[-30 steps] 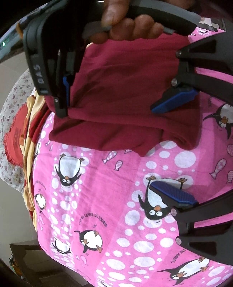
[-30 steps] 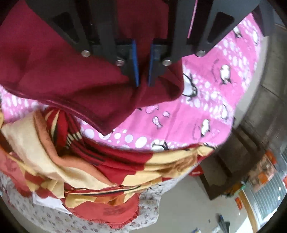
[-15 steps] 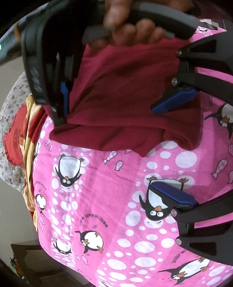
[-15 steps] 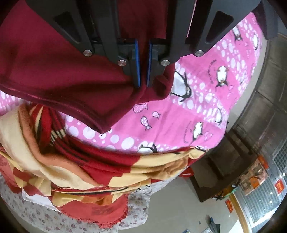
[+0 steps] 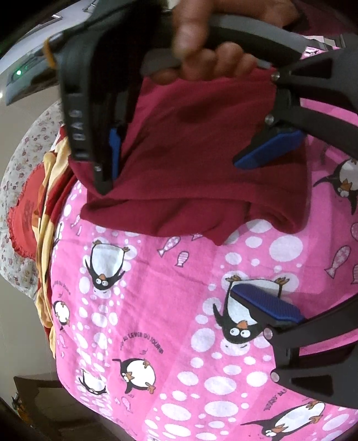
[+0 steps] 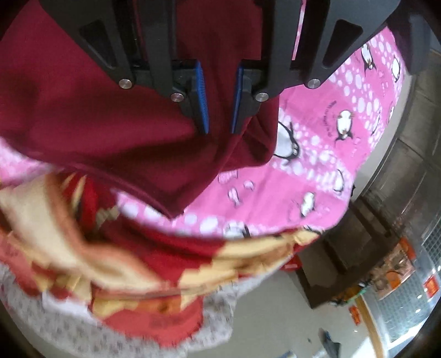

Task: Fold small clothes

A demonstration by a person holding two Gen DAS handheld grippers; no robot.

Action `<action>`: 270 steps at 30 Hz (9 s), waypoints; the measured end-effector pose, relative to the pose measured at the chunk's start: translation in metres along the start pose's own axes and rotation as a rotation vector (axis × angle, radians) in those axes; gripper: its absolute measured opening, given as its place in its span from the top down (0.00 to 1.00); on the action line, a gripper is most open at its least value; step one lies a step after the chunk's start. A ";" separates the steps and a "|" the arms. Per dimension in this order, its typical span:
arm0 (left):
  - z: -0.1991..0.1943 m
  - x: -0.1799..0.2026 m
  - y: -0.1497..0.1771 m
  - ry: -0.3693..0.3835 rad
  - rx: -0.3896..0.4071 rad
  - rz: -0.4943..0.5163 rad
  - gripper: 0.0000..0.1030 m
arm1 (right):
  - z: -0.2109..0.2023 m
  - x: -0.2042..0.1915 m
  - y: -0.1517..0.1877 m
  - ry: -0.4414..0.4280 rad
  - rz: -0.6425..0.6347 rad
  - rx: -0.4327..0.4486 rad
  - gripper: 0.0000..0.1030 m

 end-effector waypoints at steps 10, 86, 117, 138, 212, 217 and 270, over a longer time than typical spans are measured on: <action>-0.005 -0.002 0.006 0.070 0.032 0.021 0.08 | -0.004 -0.026 -0.006 0.120 -0.105 -0.020 0.42; -0.021 0.121 0.000 0.155 0.037 0.252 0.72 | -0.099 0.088 0.011 0.026 0.024 0.028 0.80; 0.083 0.307 0.050 0.340 -0.196 0.451 0.78 | -0.129 0.294 0.066 0.244 0.122 -0.002 0.81; 0.050 0.233 0.039 0.250 -0.195 0.424 0.46 | -0.181 0.237 0.139 0.086 0.122 0.074 0.62; -0.022 0.150 0.046 0.258 -0.226 0.124 0.48 | -0.175 0.193 0.190 -0.208 0.342 0.044 0.70; -0.006 0.107 0.078 0.137 -0.240 0.112 0.37 | -0.149 0.186 0.212 0.003 0.273 -0.035 0.68; -0.098 0.136 0.033 -0.120 0.173 0.300 0.24 | -0.218 0.100 0.195 0.288 0.090 0.195 0.48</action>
Point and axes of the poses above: each gripper's, at about its wrist camera, not at the fingertips, and z roughly the way its jaws point, x to its right, y to its underside, the point moved 7 cm from there along z, roughly the way its jaws point, and after that the axes turned 13 degrees about y, right-handed, at the moved point
